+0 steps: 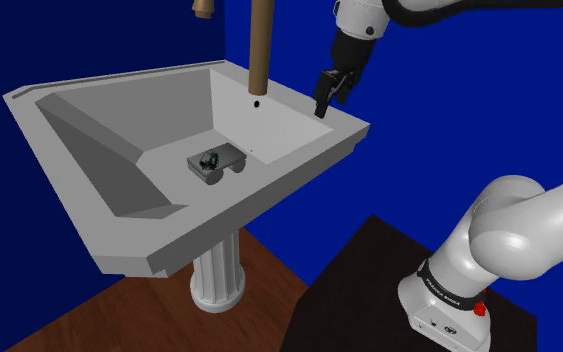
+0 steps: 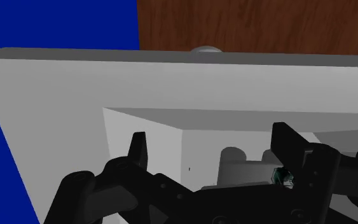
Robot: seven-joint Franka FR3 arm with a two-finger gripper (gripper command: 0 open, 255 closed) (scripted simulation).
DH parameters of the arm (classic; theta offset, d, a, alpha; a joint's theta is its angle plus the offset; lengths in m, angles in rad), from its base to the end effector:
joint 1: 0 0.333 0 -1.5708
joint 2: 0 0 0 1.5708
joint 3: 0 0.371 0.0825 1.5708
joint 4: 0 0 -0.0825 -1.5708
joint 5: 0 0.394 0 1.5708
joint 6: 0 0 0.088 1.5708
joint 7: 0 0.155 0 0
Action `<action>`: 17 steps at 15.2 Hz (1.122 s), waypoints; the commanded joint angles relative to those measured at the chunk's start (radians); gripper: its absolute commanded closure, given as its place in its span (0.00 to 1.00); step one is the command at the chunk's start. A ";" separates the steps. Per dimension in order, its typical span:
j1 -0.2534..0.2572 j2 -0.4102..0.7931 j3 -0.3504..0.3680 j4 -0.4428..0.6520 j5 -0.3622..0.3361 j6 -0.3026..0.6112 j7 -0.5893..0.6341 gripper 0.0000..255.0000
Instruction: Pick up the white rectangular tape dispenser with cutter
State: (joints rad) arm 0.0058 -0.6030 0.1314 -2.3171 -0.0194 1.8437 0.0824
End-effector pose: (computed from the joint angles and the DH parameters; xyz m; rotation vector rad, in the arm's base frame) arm 0.3634 0.0568 0.5665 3.0537 0.0619 0.2049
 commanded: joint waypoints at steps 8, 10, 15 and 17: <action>0.006 0.308 0.096 0.130 0.006 0.170 0.142 0.00; 0.007 0.381 0.114 0.172 -0.003 0.198 0.175 0.00; 0.018 0.569 0.152 0.301 -0.043 0.250 0.261 0.00; 0.027 0.647 0.162 0.362 -0.064 0.262 0.295 0.00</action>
State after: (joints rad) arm 0.0278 -0.0012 0.2863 -1.9902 -0.0714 2.0976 0.3558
